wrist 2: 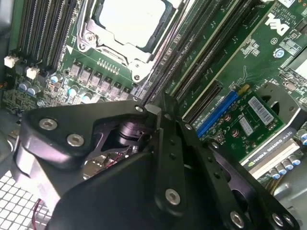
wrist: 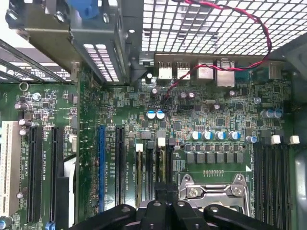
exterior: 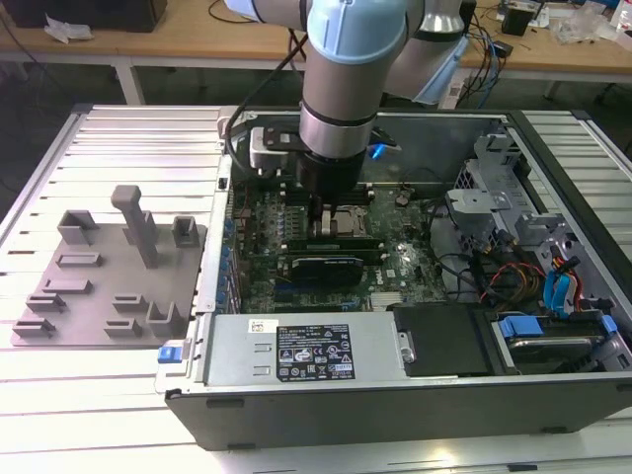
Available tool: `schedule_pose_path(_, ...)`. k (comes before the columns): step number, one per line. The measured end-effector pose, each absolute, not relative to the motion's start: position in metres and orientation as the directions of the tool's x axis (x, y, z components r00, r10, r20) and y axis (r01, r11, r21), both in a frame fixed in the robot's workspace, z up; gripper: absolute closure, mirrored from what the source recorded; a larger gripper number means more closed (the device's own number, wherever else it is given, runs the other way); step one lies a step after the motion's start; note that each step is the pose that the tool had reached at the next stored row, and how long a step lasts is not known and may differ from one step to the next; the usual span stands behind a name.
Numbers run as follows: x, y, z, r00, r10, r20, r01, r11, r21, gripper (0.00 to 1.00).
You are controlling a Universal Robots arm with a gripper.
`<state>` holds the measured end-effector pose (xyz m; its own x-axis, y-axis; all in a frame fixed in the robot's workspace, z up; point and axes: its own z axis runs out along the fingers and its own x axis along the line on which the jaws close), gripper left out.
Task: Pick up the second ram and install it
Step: 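Press down the second ram until it locks into place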
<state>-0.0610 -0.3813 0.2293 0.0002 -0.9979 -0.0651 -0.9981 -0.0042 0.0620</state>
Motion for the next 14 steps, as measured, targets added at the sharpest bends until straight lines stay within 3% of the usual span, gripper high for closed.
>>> schedule_pose_path(14,-0.028,-0.381,0.24,-0.001,-0.997,-0.078,-0.997,-0.005,0.081,0.92)
